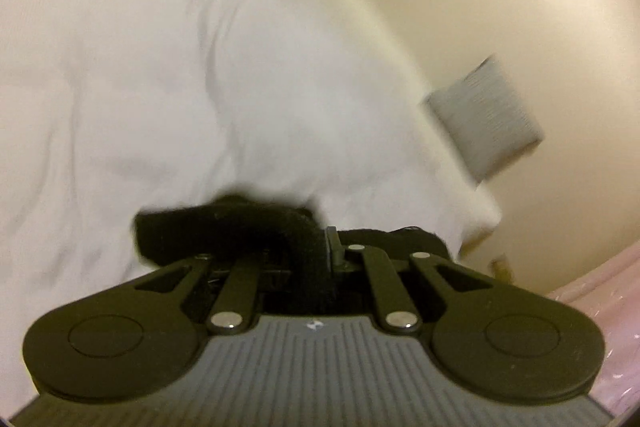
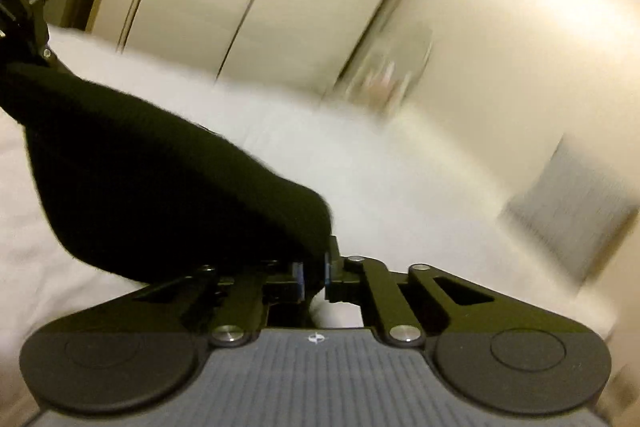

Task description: Fold clothes

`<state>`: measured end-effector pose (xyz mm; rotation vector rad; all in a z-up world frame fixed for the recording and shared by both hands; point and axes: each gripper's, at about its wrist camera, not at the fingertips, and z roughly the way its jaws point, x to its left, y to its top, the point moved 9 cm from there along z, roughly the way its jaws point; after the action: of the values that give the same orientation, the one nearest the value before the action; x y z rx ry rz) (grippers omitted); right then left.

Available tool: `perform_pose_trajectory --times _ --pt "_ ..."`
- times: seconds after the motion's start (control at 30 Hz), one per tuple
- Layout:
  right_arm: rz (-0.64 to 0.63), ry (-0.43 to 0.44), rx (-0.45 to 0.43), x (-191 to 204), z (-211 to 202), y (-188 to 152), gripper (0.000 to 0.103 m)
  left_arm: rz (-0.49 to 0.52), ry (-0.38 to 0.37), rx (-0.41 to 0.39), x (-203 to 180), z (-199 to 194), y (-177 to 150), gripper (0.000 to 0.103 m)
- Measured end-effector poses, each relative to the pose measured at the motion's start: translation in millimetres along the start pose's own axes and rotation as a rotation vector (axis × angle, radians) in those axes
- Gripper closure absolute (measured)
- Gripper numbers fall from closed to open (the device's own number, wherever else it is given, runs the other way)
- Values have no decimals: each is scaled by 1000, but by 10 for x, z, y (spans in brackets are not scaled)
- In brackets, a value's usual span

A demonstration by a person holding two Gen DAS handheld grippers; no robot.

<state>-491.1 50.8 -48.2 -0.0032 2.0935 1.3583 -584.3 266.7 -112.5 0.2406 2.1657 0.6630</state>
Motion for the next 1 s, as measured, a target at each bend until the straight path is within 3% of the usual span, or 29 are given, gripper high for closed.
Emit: perform_pose_trajectory --times 0.13,0.2,0.43,0.73,0.87,1.0 --pt "-14 0 -158 -505 -98 841 102 81 -26 -132 -431 -426 441 96" --pt "-66 -11 -228 -612 -135 1081 103 147 -17 -195 -688 -625 587 96" --pt "-82 -2 -506 -1035 -588 1799 103 227 27 -384 -1366 -1463 872 95" --pt "-62 107 -782 -1605 -975 2494 103 299 135 -629 -2207 -2449 1038 95" --pt "-59 170 -846 -1559 -1027 2838 103 285 204 -679 -2263 -2743 1271 95" --pt "-55 282 -789 -1246 -701 3178 103 242 284 -668 -2028 -2853 1583 95"
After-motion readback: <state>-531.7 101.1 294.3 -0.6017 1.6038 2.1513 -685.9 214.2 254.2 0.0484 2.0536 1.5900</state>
